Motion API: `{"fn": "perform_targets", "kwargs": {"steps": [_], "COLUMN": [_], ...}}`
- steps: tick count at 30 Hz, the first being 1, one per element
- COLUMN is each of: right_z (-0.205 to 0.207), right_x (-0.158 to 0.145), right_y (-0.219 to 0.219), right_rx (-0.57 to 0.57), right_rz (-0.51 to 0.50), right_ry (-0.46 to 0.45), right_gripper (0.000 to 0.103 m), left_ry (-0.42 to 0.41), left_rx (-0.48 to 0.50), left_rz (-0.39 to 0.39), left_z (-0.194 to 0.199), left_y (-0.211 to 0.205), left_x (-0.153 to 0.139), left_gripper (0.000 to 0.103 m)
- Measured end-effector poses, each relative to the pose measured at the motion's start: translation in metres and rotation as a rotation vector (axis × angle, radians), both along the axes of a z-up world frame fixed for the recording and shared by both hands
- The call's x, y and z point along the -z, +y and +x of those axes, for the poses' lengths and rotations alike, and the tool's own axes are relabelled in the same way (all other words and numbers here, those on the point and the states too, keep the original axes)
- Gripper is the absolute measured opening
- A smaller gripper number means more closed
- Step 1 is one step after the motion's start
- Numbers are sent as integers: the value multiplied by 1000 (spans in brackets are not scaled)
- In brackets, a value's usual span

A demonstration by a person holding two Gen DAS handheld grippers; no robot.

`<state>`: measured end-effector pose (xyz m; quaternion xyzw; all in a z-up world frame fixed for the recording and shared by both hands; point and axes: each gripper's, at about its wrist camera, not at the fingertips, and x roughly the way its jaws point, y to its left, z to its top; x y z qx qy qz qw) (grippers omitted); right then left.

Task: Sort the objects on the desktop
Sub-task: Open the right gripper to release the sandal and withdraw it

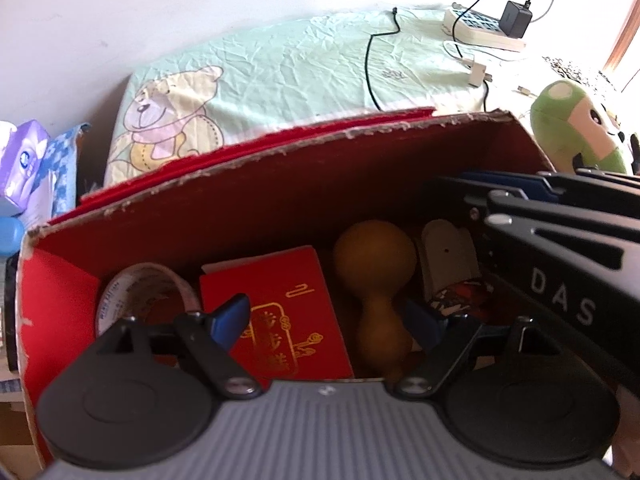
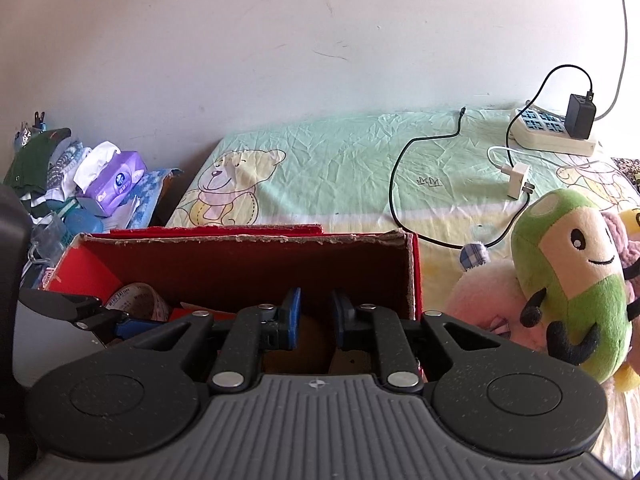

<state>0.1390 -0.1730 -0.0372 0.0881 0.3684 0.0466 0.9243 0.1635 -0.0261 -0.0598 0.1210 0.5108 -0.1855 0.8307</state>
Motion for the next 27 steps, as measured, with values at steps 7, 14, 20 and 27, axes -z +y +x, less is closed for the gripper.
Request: {"fn": "perform_targets", "kwargs": {"steps": [7, 14, 20, 27], "right_z": [-1, -1, -2, 0], "right_x": [0, 0, 0, 1], "right_y": [4, 2, -2, 2], "right_rx": [2, 4, 23, -16], "right_rz": [-32, -24, 11, -12], "right_ry": [5, 2, -13, -3], "right_gripper": [19, 19, 19, 21], "left_ry": [-1, -7, -23, -40], "left_rx": [-66, -115, -155, -199], "left_rz": [47, 66, 85, 115], "left_z": [5, 7, 7, 9], "left_y": [0, 4, 6, 8], "left_x": [3, 4, 3, 2], "left_gripper": [84, 86, 86, 87]}}
